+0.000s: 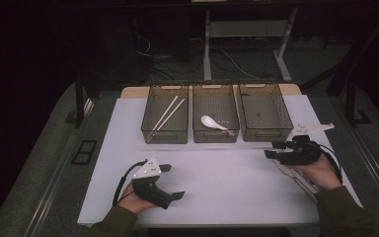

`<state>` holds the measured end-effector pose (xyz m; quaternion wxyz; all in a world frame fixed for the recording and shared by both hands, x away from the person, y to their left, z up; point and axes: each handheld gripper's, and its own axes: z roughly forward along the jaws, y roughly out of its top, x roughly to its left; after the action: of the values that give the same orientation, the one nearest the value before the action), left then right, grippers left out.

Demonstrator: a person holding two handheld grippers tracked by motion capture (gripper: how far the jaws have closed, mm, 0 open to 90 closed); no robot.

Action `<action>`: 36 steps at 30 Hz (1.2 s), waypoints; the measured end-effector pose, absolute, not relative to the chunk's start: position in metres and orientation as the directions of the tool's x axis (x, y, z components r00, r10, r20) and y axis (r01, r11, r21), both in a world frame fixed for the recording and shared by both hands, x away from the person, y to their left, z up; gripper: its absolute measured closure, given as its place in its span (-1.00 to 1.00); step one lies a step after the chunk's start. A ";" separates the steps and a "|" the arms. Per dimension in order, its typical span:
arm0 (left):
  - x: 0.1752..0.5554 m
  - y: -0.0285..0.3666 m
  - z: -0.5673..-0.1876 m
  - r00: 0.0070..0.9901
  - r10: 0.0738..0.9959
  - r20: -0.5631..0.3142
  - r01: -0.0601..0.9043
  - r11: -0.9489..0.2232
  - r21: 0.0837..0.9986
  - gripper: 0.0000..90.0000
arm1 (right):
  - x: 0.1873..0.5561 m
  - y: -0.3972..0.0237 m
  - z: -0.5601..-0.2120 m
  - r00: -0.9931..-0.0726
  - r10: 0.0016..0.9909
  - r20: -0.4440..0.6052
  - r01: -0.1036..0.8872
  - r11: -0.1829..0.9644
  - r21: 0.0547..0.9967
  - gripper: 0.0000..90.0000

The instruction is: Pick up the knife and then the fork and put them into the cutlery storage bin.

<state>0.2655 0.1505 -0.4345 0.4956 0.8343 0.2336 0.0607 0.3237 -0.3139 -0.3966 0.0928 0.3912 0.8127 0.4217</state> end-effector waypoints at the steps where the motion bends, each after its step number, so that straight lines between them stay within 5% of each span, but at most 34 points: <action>1: 0.266 0.150 -0.434 0.884 0.450 -0.129 0.329 -0.400 0.855 -1.00 | 0.323 -0.318 -0.398 -0.668 0.722 0.178 0.566 0.338 0.752 0.06; 18: 0.265 0.150 -0.434 0.885 0.448 -0.124 0.324 -0.403 0.856 -1.00 | 0.305 -0.362 -0.420 -0.585 0.805 0.103 0.660 0.398 0.637 0.52; 36: 0.265 0.150 -0.434 0.885 0.447 -0.129 0.328 -0.403 0.854 -1.00 | 0.323 -0.358 -0.419 -0.579 0.812 0.068 0.781 0.529 0.333 0.69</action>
<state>0.2653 0.1499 -0.4343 0.4947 0.8354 0.2318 0.0601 0.3231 -0.3584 -0.4185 0.0477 0.4562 0.8730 0.1659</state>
